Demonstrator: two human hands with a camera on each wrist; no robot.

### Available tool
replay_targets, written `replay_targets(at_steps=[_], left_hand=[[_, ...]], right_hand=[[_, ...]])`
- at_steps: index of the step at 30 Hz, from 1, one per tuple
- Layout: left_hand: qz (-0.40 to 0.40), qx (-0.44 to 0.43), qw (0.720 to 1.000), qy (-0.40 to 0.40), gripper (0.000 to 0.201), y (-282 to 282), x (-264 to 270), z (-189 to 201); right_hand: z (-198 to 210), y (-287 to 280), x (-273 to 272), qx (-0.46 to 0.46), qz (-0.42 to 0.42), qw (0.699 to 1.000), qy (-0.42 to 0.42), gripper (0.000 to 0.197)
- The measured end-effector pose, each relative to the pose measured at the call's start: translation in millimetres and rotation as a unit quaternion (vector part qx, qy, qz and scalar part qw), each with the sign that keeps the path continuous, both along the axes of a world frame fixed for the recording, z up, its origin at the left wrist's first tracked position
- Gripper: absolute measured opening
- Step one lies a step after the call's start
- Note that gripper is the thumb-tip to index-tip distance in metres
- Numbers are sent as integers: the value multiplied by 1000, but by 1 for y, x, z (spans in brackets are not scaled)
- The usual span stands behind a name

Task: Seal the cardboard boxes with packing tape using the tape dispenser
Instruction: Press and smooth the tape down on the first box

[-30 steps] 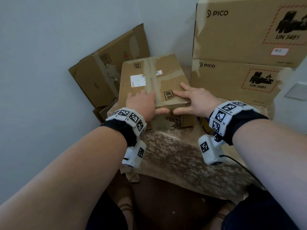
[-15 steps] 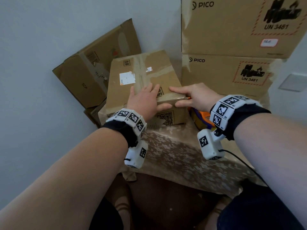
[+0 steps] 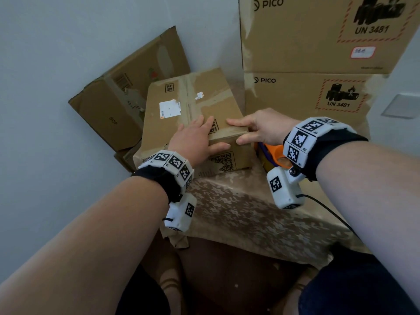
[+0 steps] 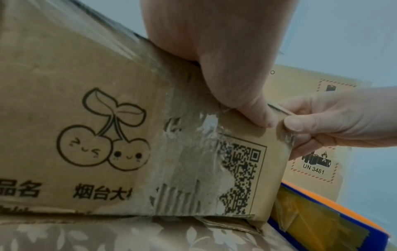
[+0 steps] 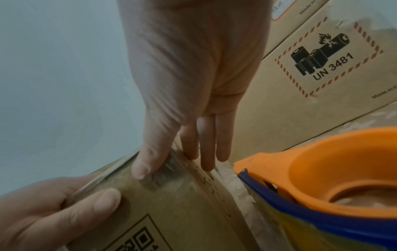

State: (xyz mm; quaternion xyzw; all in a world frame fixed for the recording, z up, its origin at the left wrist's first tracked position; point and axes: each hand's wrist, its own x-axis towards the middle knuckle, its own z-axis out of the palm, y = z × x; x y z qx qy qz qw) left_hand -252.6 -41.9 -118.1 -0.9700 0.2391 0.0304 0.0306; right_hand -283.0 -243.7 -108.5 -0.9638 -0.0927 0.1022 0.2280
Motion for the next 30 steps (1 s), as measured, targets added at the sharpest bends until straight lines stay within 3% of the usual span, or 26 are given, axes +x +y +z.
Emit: replay_targets(at_steps=[11, 19, 25, 30], left_hand=[[-33, -15, 997, 62, 90, 11, 6, 6], [-49, 7, 995, 85, 74, 59, 3, 12], [-10, 34, 995, 92, 69, 106, 0, 19], [35, 60, 992, 109, 69, 140, 5, 27]], right_hand=[[4, 11, -5, -35, -34, 999, 7, 64], [26, 32, -10, -185, -49, 981, 19, 65], [43, 60, -12, -300, -53, 952, 39, 62], [44, 91, -10, -319, -39, 947, -3, 70]])
